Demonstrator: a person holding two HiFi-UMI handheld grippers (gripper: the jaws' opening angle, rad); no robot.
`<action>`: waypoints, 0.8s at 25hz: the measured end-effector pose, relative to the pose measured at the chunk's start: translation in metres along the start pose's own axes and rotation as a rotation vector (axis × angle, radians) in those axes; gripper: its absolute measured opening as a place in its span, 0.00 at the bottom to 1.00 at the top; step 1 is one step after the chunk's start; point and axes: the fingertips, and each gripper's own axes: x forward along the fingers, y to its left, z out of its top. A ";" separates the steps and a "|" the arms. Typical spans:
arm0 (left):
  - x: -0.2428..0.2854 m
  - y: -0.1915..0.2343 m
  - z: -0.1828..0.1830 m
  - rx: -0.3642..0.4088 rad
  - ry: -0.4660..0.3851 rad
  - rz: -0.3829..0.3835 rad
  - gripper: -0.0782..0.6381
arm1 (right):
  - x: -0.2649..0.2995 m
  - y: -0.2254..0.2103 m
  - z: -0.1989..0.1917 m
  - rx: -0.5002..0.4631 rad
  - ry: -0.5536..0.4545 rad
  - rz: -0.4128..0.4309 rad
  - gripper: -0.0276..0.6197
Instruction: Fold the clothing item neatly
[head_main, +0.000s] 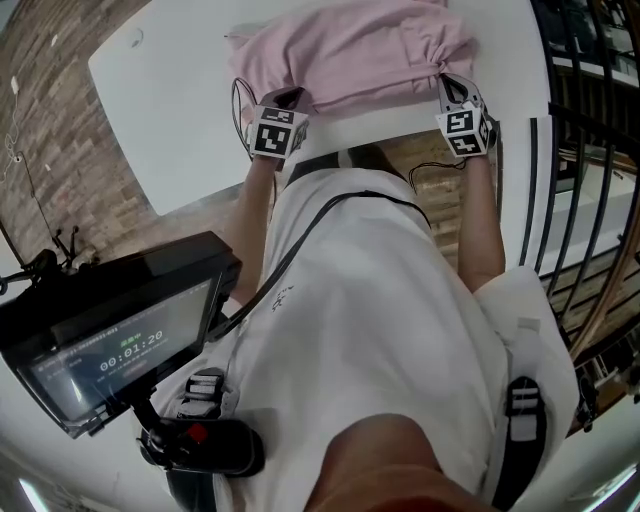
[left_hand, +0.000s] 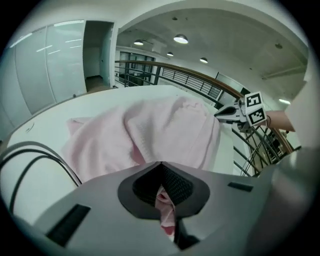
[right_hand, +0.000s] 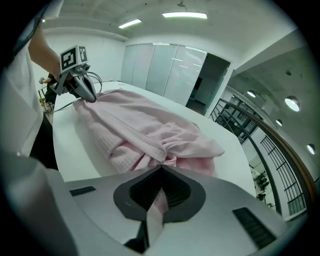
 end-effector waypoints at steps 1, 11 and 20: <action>0.002 0.003 0.002 -0.015 -0.002 -0.007 0.11 | 0.004 -0.001 0.001 0.006 0.005 0.009 0.05; 0.019 0.033 0.009 -0.025 -0.008 -0.011 0.11 | 0.044 -0.005 0.004 0.143 0.027 0.076 0.05; 0.005 0.050 0.029 -0.031 -0.035 0.035 0.11 | 0.052 -0.006 0.045 0.082 -0.001 0.127 0.05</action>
